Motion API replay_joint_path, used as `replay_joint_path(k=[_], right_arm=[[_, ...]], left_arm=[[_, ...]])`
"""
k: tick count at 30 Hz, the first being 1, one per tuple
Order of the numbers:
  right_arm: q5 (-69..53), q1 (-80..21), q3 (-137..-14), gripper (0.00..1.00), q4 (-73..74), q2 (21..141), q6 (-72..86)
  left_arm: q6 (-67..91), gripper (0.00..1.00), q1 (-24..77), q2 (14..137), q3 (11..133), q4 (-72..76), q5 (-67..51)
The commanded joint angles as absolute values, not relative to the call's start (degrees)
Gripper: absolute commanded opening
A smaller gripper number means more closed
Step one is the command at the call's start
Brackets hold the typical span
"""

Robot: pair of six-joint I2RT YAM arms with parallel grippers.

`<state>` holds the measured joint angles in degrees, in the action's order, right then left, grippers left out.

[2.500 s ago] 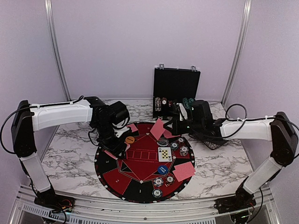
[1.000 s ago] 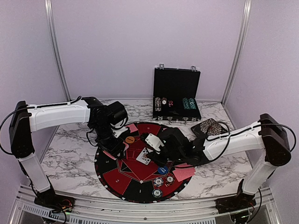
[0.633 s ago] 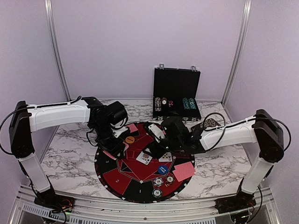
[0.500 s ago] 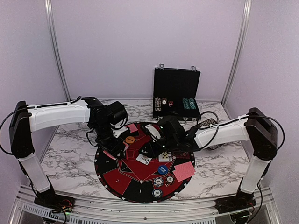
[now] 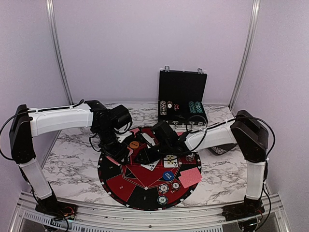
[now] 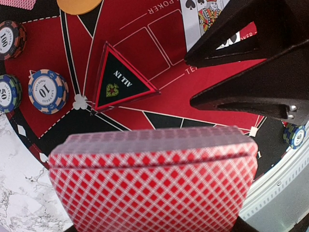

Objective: Distribute texas hold em gaming equipment
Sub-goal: Move the poker card to the community card area.

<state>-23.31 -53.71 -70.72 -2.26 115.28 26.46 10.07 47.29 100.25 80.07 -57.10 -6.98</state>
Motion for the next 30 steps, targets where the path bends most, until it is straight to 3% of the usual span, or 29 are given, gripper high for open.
replay_joint_path(k=[1, 19, 30], right_arm=[[-23.90, -53.82, -74.22, 0.33, 0.57, 117.61, 27.80], [-20.43, -53.80, -80.99, 0.33, 7.85, 122.69, 29.75], [-19.16, -53.45, -78.93, 0.33, 11.44, 120.94, 29.27]], left_arm=[[10.15, 0.49, 46.98, 98.62, 80.48, -57.13, -6.82], [9.83, 0.49, 46.89, 98.12, 80.16, -57.13, -6.61], [9.47, 0.49, 46.74, 98.05, 80.22, -57.12, -6.73]])
